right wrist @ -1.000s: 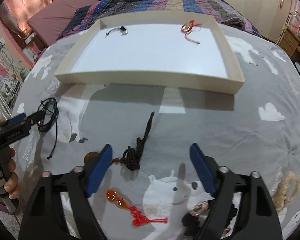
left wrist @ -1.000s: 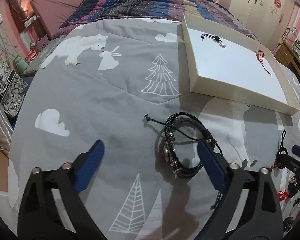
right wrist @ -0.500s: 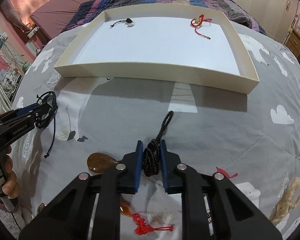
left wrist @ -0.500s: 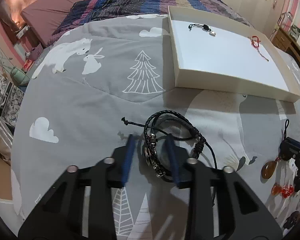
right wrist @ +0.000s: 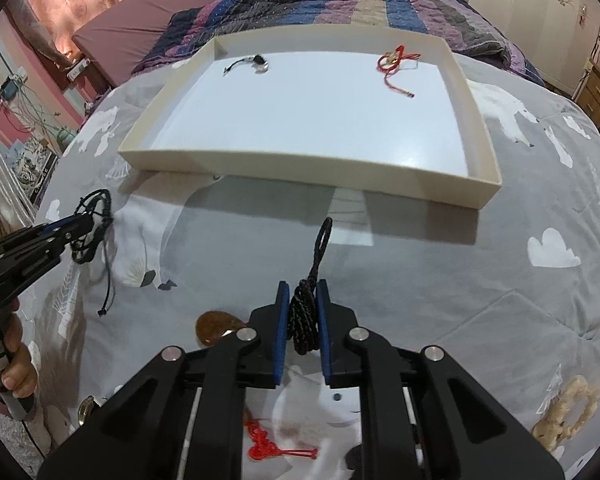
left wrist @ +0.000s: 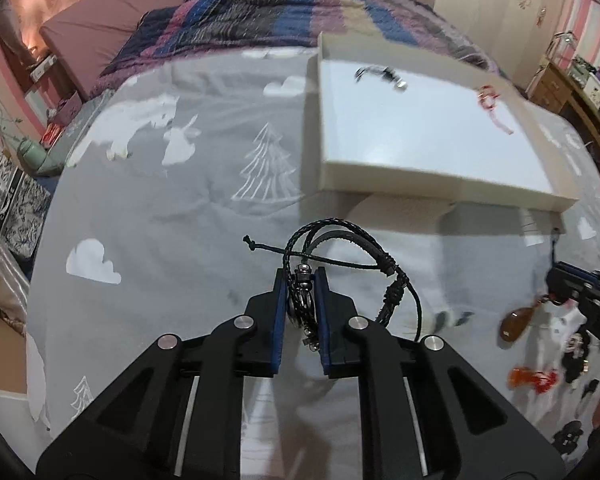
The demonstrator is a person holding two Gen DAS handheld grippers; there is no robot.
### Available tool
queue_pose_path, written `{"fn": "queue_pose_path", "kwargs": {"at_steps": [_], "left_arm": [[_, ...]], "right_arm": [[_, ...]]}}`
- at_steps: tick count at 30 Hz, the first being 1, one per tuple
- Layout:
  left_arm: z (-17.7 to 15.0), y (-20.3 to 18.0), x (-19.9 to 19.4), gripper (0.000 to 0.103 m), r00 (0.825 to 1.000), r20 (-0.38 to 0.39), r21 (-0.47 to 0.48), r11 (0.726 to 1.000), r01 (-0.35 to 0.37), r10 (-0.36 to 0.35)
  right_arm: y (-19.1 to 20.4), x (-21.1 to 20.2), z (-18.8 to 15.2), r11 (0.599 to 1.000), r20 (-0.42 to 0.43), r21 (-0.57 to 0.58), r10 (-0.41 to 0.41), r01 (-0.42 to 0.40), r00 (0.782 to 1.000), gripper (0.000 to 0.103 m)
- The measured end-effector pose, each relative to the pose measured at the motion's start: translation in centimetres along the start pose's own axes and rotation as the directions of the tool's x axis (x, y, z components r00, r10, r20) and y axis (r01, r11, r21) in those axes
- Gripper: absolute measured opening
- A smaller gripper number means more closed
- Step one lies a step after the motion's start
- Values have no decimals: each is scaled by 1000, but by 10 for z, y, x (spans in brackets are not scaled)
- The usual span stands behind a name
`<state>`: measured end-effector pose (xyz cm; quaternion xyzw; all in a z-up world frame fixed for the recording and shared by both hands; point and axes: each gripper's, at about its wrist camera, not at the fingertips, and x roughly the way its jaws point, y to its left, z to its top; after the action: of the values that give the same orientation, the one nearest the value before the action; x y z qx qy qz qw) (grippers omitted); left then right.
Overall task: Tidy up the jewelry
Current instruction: 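Carry the braided bracelet and teardrop pendant over the white tray with both tools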
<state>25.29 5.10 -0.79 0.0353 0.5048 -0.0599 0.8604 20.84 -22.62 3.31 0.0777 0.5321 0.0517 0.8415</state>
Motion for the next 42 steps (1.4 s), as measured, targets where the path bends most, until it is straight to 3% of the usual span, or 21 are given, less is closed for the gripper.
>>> {"fn": "queue_pose_path", "kwargs": {"at_steps": [10, 21, 26, 29, 37, 42], "left_arm": [[37, -38, -40, 12, 994, 81, 42, 997, 68, -71], [107, -67, -39, 12, 984, 170, 66, 997, 49, -60], [146, -83, -17, 12, 972, 229, 70, 997, 42, -57], [165, -87, 1, 12, 970, 228, 61, 995, 74, -86], [202, -91, 74, 12, 981, 159, 25, 994, 108, -111], [214, -102, 109, 12, 988, 131, 42, 996, 78, -83]], "right_arm": [[-10, -36, 29, 1000, 88, 12, 14, -16, 996, 12], [-17, -68, 120, 997, 264, 48, -69, 59, 962, 12], [-20, -41, 160, 996, 318, 55, -81, 67, 945, 12], [-21, -16, 175, 996, 326, 49, -90, 78, 941, 12], [-33, 50, 201, 994, 286, 78, -102, 83, 953, 12], [-36, 73, 208, 991, 289, 68, -130, 115, 948, 11]]}}
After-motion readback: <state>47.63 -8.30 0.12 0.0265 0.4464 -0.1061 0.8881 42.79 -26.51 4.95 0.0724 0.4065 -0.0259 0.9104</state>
